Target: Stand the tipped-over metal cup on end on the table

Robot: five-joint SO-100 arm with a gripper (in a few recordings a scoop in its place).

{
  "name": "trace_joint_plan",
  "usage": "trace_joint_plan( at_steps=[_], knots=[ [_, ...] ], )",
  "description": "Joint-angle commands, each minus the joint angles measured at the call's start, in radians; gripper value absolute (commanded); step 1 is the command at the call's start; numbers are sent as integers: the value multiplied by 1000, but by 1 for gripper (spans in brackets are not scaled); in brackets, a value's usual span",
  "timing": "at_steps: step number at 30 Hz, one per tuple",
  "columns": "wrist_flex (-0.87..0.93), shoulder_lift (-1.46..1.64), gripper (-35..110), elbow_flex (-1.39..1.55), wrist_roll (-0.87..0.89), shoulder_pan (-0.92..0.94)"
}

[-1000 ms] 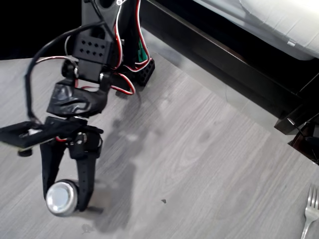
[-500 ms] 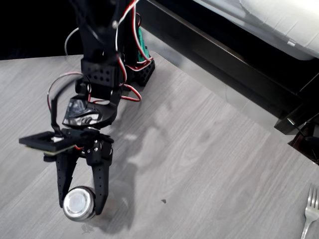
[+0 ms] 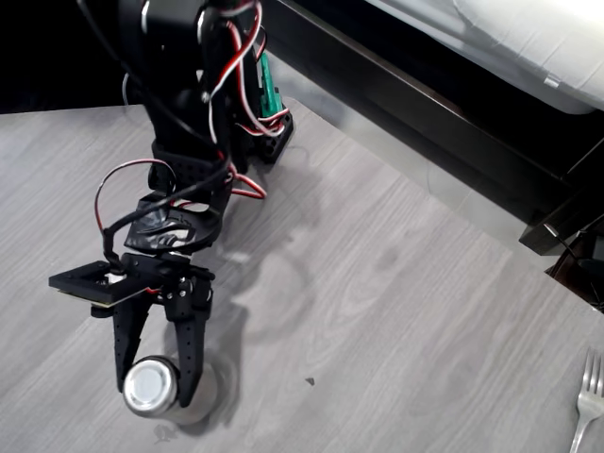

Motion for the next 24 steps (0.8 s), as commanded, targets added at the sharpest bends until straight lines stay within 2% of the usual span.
trace_joint_plan(
  at_steps=[1,4,6,7,13,20,24],
  knots=[
    [-143,-83,0,-48,-18,2],
    [-215,-155,4,-69,-29,0],
    [-262,-201,20,-81,-29,3],
    [-282,-222,23,-87,-29,6],
    [-342,-295,35,-101,-29,9],
    [-368,-250,40,-103,-15,3],
    [-265,-81,40,-86,44,2]
  ],
)
